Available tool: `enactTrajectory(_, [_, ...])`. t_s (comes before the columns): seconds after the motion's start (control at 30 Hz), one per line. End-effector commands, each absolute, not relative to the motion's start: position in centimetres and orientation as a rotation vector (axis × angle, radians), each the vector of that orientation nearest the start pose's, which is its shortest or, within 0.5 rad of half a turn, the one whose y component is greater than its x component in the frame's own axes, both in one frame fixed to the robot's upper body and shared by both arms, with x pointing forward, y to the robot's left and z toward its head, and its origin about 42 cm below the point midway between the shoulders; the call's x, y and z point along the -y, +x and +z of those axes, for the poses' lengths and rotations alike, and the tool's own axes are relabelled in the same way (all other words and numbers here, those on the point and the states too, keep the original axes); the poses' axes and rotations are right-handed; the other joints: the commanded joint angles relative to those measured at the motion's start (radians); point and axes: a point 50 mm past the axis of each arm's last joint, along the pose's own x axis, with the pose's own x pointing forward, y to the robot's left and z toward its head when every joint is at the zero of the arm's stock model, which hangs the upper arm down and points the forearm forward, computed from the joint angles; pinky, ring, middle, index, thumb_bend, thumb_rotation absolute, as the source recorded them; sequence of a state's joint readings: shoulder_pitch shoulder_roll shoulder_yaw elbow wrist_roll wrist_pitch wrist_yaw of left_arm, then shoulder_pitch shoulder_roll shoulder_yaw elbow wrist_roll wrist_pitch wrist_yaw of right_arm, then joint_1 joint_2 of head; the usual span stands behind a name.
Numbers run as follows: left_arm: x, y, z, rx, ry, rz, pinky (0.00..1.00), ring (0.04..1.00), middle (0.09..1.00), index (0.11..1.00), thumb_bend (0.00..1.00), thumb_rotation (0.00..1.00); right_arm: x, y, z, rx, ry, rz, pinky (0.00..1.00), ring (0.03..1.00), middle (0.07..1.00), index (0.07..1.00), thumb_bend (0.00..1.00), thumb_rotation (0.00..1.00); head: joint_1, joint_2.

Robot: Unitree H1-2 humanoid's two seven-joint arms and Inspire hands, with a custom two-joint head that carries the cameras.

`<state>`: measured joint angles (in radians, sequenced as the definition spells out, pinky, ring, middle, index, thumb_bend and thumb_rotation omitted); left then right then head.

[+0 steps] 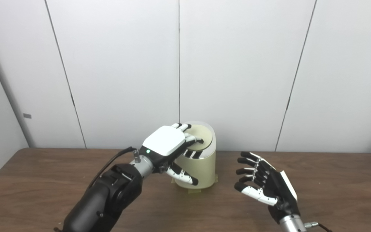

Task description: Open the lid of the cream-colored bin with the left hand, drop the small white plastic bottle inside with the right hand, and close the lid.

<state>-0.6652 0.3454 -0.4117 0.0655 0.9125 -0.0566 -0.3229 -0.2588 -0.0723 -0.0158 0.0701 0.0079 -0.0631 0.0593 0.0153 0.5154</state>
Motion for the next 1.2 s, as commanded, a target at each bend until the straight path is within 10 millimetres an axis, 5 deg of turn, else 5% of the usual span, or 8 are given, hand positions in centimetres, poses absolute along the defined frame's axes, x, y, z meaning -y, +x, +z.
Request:
enactTrajectory(0.0, [-15.5, 43.8, 29.2, 0.576, 1.483, -0.416, 1.0, 1.0, 0.897, 0.892, 0.87, 0.47, 21.2, 37.0, 18.4, 0.32, -0.081, 0.107, 0.51, 0.627, 0.738, 0.751, 0.93, 0.33, 0.0, 0.0])
enactTrajectory(0.6, [-16.0, 44.2, 27.5, 0.445, 1.503, -0.515, 1.0, 0.968, 0.798, 0.797, 0.9, 0.42, 21.7, 37.1, 18.5, 0.32, -0.074, 0.091, 0.53, 0.638, 0.74, 0.742, 0.9, 0.31, 0.004, 0.006])
enactTrajectory(1.17, [-16.3, 44.2, 27.4, 0.339, 1.506, -0.586, 1.0, 0.963, 0.796, 0.776, 0.91, 0.47, 21.7, 37.2, 18.6, 0.327, -0.076, 0.09, 0.54, 0.649, 0.755, 0.764, 0.88, 0.32, 0.01, 0.015])
